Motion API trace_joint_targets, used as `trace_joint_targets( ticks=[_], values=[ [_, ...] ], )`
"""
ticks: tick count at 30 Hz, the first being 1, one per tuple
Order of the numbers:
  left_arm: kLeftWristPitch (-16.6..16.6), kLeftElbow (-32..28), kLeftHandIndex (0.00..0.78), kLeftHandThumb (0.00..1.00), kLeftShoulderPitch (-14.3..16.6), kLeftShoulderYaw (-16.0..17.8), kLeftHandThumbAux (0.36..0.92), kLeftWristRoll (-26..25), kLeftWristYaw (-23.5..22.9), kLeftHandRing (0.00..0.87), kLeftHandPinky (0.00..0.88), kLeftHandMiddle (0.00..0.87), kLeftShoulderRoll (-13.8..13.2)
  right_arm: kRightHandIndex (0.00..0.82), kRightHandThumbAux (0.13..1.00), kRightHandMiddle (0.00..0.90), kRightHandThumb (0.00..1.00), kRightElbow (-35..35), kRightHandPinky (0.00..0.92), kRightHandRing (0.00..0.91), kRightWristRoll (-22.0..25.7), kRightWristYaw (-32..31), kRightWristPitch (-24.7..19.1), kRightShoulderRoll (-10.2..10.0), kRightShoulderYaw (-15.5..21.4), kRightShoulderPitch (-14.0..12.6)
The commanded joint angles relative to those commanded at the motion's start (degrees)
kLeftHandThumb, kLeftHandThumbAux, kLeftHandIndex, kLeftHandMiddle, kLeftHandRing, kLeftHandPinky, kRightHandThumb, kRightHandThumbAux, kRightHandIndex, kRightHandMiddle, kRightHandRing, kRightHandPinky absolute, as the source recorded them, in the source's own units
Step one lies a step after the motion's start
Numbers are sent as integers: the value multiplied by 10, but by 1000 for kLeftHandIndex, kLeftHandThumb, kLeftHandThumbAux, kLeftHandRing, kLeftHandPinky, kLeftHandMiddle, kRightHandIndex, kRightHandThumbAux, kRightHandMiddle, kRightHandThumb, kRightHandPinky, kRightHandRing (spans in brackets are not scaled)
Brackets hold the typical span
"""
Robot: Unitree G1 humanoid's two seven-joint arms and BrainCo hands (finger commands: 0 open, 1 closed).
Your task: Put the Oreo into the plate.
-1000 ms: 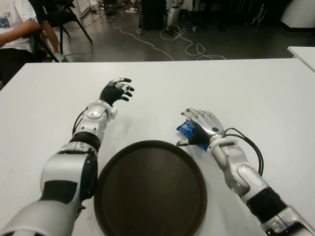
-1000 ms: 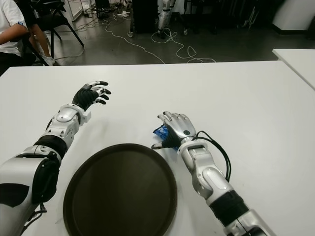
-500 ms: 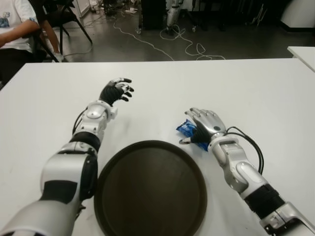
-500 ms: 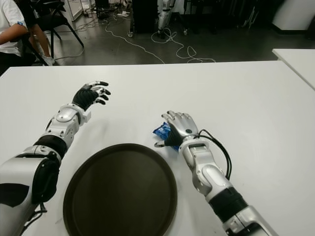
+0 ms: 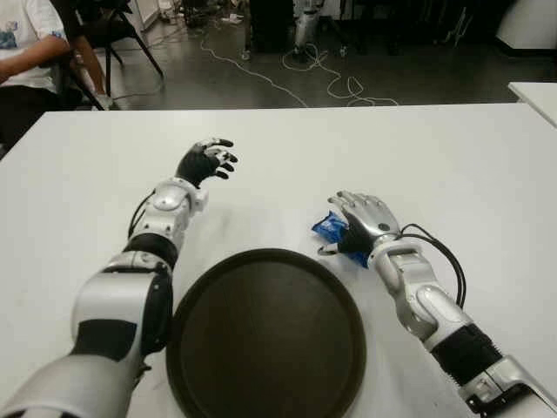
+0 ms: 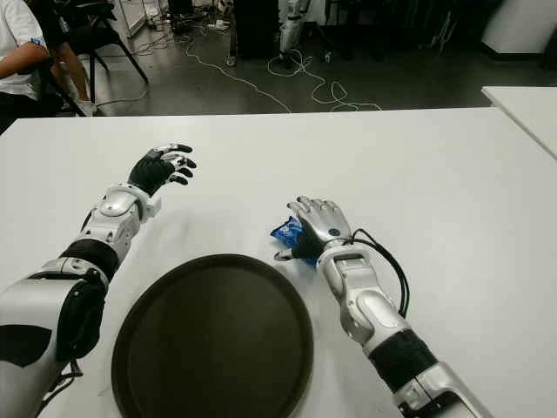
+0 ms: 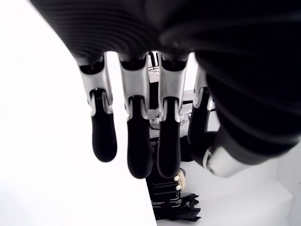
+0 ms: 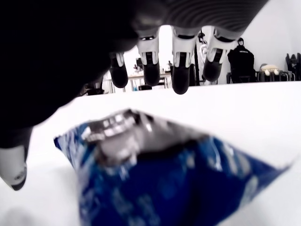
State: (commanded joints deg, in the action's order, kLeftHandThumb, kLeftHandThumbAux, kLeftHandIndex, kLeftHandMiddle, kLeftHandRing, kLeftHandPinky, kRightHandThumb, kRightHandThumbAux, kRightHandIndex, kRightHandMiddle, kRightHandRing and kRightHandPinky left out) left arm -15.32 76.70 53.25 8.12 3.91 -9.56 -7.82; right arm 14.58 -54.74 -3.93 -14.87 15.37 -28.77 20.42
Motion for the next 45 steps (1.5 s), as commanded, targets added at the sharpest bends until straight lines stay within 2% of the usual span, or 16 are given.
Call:
trace_joint_targets(
  ticks=[13,21,28,45],
  values=[
    [1,0,281,118,0,0,655,0,3,484,495,461,1,58,509,116,0,-8,139,128,-6,-4,11,10,-7,-5],
    [-2,0,278,122,-1,-1,654,1,7,487,492,467,2,61,527,125,0,-13,155,135,3,-29,33,18,-19,-18],
    [-3,-1,285,107,0,-1,657,1,6,492,489,471,2,92,557,148,0,-10,194,166,14,-47,57,27,-20,-15],
    [-4,-1,316,116,1,1,666,-1,3,507,508,492,3,199,640,268,0,4,298,289,22,-27,81,28,-20,-15]
  ],
)
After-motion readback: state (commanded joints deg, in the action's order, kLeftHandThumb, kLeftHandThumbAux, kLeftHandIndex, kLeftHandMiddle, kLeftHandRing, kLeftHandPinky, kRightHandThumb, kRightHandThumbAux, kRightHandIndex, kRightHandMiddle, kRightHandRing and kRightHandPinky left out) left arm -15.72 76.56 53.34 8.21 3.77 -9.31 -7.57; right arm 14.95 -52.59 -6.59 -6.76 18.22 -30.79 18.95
